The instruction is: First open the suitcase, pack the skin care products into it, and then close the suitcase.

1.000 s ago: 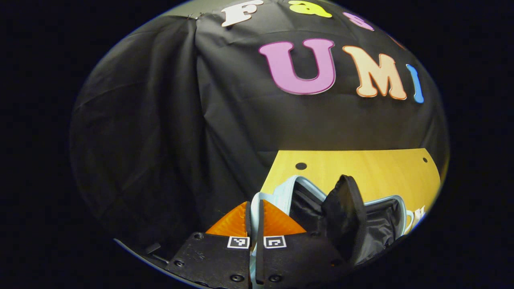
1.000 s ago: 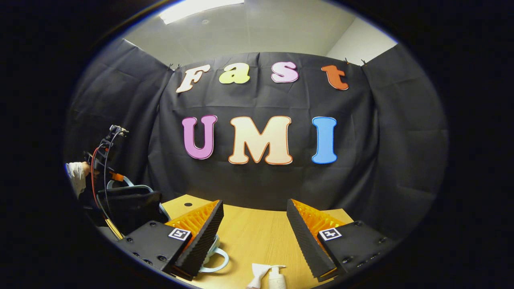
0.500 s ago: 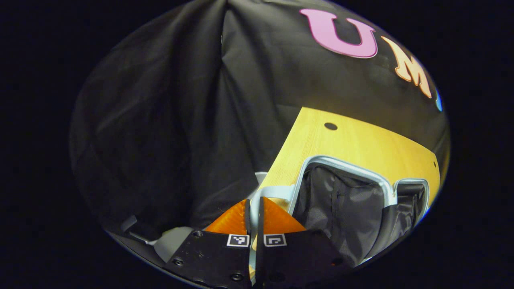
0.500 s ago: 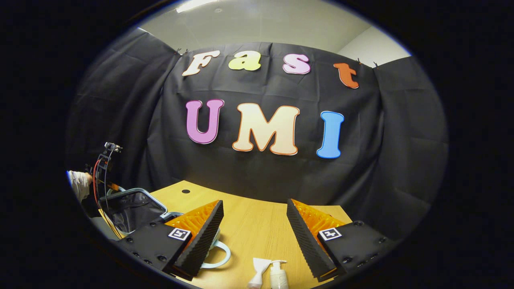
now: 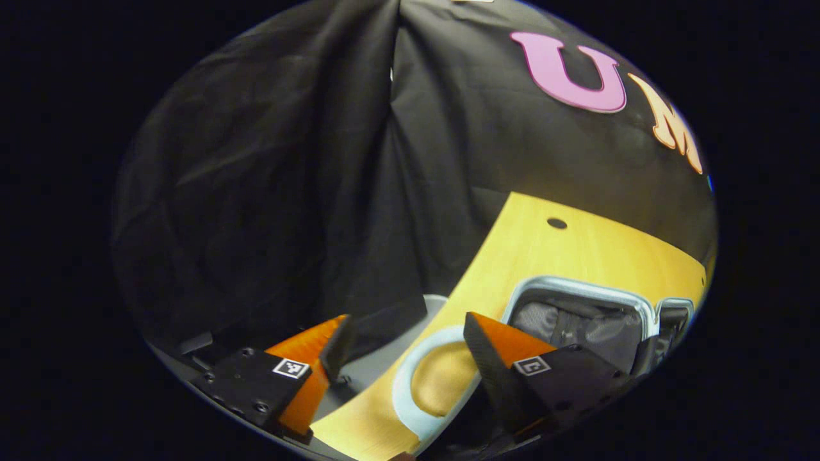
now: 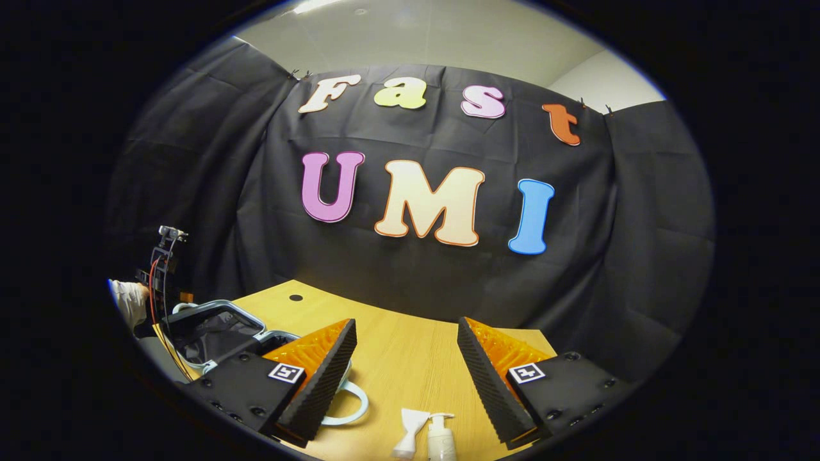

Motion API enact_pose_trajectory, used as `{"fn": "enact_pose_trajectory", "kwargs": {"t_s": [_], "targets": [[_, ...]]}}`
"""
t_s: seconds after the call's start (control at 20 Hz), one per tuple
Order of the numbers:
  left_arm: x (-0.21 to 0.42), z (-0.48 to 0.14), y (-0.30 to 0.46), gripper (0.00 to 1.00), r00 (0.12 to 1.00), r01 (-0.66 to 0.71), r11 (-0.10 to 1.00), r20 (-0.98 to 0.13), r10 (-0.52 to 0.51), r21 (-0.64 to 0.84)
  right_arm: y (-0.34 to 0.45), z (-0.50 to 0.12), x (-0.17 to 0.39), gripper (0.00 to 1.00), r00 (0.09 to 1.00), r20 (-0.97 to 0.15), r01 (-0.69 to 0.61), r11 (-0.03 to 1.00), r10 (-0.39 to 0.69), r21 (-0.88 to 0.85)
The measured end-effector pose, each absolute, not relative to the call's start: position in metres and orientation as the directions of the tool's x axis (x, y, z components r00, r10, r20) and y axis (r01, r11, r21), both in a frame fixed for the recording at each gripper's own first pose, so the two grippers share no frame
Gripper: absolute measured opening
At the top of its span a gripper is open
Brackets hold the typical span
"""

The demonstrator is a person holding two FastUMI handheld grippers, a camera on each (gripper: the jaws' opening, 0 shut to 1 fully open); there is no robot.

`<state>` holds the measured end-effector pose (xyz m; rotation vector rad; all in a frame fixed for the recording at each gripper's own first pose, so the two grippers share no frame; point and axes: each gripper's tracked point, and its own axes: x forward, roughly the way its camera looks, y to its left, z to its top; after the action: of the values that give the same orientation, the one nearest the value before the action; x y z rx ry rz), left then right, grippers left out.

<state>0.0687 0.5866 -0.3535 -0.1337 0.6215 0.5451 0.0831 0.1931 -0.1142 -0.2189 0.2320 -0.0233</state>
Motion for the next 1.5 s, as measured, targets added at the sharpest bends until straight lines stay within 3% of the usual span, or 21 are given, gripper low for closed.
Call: {"fn": "enact_pose_trajectory", "kwargs": {"t_s": [0.1,0.3,0.45,0.5,0.6,0.75,1.0,1.35,1.5], "targets": [[0.073,-0.314,0.581,0.93,0.716,-0.525,0.85,-0.519,0.467,0.042,0.187,-0.109,0.082,1.0,0.977,-0.211,-0.001,0.978,-0.044,-0.209],[0.077,-0.203,0.528,0.94,0.834,-0.468,0.883,-0.31,0.457,0.044,0.173,-0.096,0.075,1.0,0.985,-0.168,0.0,0.983,-0.032,-0.184],[0.079,-0.139,0.459,0.94,0.91,-0.373,0.928,-0.192,0.367,0.008,0.158,-0.086,0.07,1.0,0.989,-0.144,-0.001,0.988,-0.021,-0.151],[0.083,-0.125,0.436,0.89,0.925,-0.342,0.94,-0.172,0.338,0.009,0.152,-0.083,0.068,1.0,0.991,-0.134,-0.002,0.99,-0.017,-0.14],[0.083,-0.096,0.389,0.94,0.95,-0.292,0.956,-0.121,0.288,-0.01,0.139,-0.075,0.065,1.0,0.993,-0.115,0.001,0.992,-0.016,-0.124],[0.085,-0.06,0.308,0.92,0.982,-0.184,0.98,-0.057,0.18,-0.075,0.118,-0.067,0.056,1.0,0.995,-0.098,0.01,0.995,-0.019,-0.098],[0.056,-0.074,0.186,0.94,0.996,-0.043,0.981,-0.091,0.026,-0.19,0.088,-0.068,0.035,1.0,0.994,-0.109,0.014,0.998,-0.02,-0.055],[0.042,-0.086,0.116,0.92,0.986,0.05,0.978,-0.148,-0.082,-0.203,0.06,-0.071,0.012,1.0,0.992,-0.123,0.018,0.999,-0.024,-0.051],[0.046,-0.114,0.079,0.94,0.959,0.099,0.965,-0.234,-0.157,-0.243,0.049,-0.072,0.005,1.0,0.991,-0.127,0.031,0.998,-0.037,-0.051]]}}
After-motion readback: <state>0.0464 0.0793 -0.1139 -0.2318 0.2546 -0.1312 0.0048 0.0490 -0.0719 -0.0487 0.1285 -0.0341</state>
